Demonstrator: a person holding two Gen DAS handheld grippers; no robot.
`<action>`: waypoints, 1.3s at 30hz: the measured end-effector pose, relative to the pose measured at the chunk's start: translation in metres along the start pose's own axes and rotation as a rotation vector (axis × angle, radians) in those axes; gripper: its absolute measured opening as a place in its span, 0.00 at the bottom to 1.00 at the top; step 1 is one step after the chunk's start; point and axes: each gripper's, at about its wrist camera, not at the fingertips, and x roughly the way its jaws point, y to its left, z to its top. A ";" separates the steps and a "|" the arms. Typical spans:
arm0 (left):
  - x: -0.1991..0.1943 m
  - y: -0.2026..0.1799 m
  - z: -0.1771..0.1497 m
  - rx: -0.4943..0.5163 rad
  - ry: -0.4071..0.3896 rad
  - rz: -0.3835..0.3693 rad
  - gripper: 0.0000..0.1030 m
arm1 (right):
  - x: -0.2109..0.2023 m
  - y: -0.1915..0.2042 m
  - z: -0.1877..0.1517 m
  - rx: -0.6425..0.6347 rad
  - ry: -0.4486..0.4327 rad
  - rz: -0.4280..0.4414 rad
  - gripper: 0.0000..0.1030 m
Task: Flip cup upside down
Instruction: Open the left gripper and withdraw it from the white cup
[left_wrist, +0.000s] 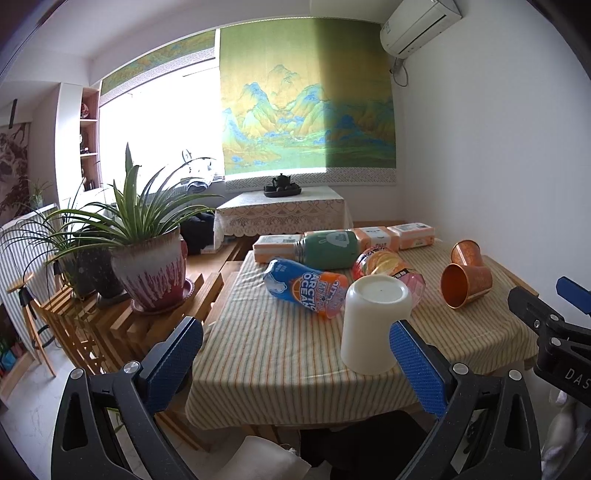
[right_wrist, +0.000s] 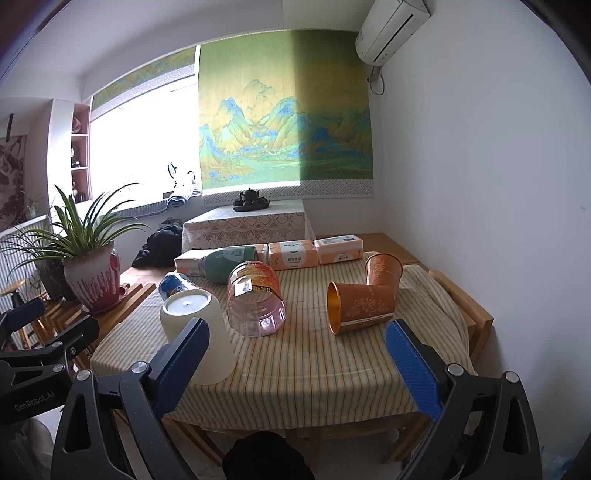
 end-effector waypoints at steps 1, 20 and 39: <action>0.000 0.000 0.000 -0.001 -0.001 0.000 0.99 | -0.001 0.000 0.000 -0.002 -0.002 -0.001 0.94; 0.001 -0.001 0.000 -0.010 -0.001 -0.006 0.99 | -0.006 -0.004 0.000 0.002 -0.014 -0.013 0.97; 0.005 0.000 0.001 -0.017 0.003 -0.008 0.99 | -0.004 -0.005 0.002 -0.001 -0.013 -0.017 0.97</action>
